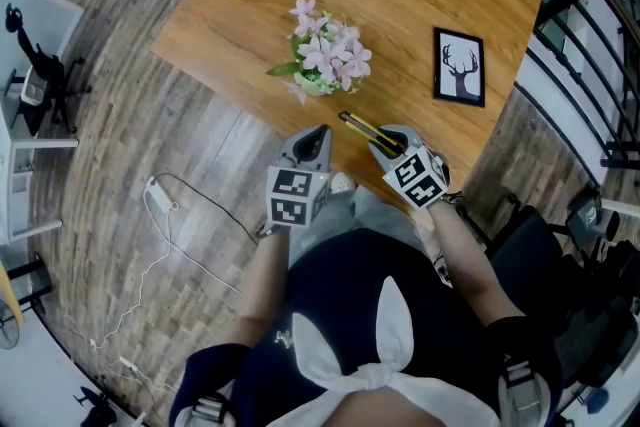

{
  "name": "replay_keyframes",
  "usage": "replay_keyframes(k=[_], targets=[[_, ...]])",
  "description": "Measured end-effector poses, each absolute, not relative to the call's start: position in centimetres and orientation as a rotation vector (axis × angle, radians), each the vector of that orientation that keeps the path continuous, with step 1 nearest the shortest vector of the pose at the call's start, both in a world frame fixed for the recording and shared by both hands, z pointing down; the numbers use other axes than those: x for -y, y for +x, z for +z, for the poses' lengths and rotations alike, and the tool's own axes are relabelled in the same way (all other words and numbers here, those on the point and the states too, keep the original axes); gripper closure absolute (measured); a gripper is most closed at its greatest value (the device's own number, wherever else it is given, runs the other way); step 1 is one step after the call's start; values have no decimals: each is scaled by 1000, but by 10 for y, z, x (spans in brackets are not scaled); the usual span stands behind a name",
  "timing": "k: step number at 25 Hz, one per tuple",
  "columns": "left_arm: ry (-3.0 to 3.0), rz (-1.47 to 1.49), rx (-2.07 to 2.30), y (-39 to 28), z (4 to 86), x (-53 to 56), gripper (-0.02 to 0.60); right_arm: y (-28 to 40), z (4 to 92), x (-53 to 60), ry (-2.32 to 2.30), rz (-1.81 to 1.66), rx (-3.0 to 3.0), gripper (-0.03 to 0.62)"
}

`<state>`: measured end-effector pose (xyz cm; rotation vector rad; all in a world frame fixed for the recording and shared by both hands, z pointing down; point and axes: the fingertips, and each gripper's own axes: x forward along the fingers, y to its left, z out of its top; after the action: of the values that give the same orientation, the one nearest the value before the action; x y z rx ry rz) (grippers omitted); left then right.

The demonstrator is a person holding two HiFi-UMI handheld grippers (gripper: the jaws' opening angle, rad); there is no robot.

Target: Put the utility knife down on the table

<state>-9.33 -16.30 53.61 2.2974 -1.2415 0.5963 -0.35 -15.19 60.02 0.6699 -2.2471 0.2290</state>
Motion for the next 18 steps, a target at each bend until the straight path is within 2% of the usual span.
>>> replay_keyframes(k=[18], targets=[[2271,581,1244,-97,543,165,561,-6,634,147,592,257,2197,477]])
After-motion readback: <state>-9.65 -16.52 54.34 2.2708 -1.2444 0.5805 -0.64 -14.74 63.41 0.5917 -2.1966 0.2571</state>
